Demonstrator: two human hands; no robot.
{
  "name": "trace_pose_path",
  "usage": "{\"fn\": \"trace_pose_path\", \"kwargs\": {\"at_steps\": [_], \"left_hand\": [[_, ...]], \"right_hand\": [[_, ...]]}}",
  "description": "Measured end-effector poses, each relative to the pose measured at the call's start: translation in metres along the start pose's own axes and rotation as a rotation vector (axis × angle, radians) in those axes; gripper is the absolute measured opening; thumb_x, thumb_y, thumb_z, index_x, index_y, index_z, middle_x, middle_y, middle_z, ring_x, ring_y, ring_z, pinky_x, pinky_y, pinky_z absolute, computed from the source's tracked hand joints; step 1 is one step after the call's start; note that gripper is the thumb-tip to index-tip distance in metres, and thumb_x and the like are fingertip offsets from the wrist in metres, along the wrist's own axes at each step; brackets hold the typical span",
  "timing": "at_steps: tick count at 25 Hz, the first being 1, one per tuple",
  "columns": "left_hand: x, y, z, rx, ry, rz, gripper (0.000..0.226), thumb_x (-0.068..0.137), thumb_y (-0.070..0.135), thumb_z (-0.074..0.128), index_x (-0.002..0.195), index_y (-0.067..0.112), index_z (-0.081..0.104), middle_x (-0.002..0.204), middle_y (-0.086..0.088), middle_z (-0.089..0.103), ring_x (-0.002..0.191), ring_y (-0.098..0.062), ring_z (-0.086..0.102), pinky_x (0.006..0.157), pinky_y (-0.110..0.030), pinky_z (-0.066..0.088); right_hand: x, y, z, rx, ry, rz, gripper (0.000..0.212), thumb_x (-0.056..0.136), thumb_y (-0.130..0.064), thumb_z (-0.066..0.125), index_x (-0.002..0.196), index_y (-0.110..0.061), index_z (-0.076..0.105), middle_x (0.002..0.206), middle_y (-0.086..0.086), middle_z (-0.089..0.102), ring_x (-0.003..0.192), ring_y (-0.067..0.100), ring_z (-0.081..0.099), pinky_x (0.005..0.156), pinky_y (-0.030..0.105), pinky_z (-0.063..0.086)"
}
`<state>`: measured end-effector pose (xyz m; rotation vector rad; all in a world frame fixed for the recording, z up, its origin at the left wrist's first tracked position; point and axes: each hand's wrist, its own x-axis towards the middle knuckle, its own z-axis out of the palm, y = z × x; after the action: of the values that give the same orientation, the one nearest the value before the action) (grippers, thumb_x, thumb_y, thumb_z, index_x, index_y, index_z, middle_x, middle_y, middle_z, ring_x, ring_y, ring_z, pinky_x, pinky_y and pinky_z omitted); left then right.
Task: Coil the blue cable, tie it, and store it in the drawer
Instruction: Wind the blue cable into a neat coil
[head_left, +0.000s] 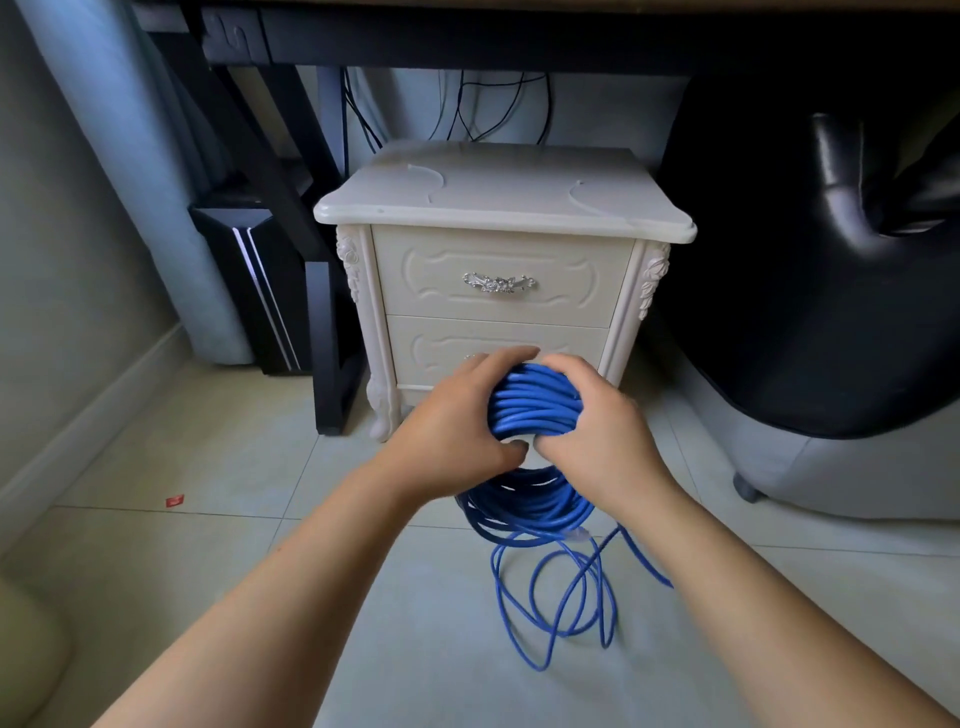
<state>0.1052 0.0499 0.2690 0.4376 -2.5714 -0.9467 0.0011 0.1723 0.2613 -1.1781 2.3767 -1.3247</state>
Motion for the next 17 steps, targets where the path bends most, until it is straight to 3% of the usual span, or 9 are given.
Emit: {"fn": "trace_pose_path", "kwargs": {"at_steps": [4,6,9,11,14,17], "left_hand": [[0.0,0.008,0.001,-0.028,0.088,-0.087,0.051,0.068,0.009,0.068,0.114,0.03,0.057,0.085,0.013,0.063,0.073,0.0,0.058,0.062,-0.011,0.041],[-0.001,0.01,-0.001,-0.133,0.129,-0.145,0.045,0.066,0.004,0.07,0.103,0.028,0.059,0.074,0.013,0.063,0.062,0.001,0.057,0.056,-0.012,0.041],[0.0,0.007,-0.006,-0.344,0.187,-0.298,0.042,0.066,-0.004,0.069,0.098,0.023,0.062,0.061,0.014,0.059,0.049,-0.001,0.051,0.052,-0.015,0.041],[0.003,0.002,-0.009,-0.526,0.252,-0.403,0.041,0.068,-0.007,0.066,0.101,0.016,0.063,0.056,0.012,0.054,0.048,-0.008,0.049,0.051,-0.02,0.04],[0.005,-0.002,-0.013,-0.727,0.324,-0.494,0.034,0.071,-0.008,0.063,0.101,0.009,0.063,0.059,0.006,0.052,0.054,-0.015,0.048,0.056,-0.027,0.046],[0.003,0.001,-0.01,-0.848,0.383,-0.539,0.025,0.071,-0.007,0.06,0.09,0.008,0.061,0.059,0.004,0.048,0.058,-0.018,0.045,0.058,-0.031,0.046]], "right_hand": [[0.0,-0.004,-0.005,0.02,-0.048,-0.089,0.06,0.069,-0.003,0.068,0.117,-0.038,0.059,0.107,-0.015,0.065,0.095,0.008,0.062,0.085,0.028,0.051],[0.001,-0.003,-0.011,0.187,-0.121,-0.025,0.06,0.071,-0.006,0.073,0.118,-0.041,0.058,0.108,-0.013,0.066,0.095,0.006,0.065,0.086,0.026,0.051],[0.003,0.004,-0.017,0.45,-0.209,0.074,0.057,0.072,-0.03,0.076,0.124,-0.045,0.056,0.118,-0.006,0.068,0.107,0.008,0.066,0.097,0.029,0.049],[0.004,0.006,-0.015,0.579,-0.22,0.137,0.049,0.077,-0.051,0.066,0.125,-0.045,0.058,0.123,-0.012,0.067,0.113,0.007,0.064,0.1,0.032,0.047],[0.003,0.008,-0.005,0.692,-0.227,0.175,0.061,0.08,-0.075,0.046,0.133,-0.046,0.053,0.127,-0.011,0.065,0.112,0.012,0.062,0.093,0.037,0.047],[0.001,0.01,0.008,0.8,-0.147,0.138,0.082,0.073,-0.086,0.047,0.141,-0.04,0.047,0.138,-0.011,0.058,0.128,0.017,0.055,0.108,0.047,0.041]]}}
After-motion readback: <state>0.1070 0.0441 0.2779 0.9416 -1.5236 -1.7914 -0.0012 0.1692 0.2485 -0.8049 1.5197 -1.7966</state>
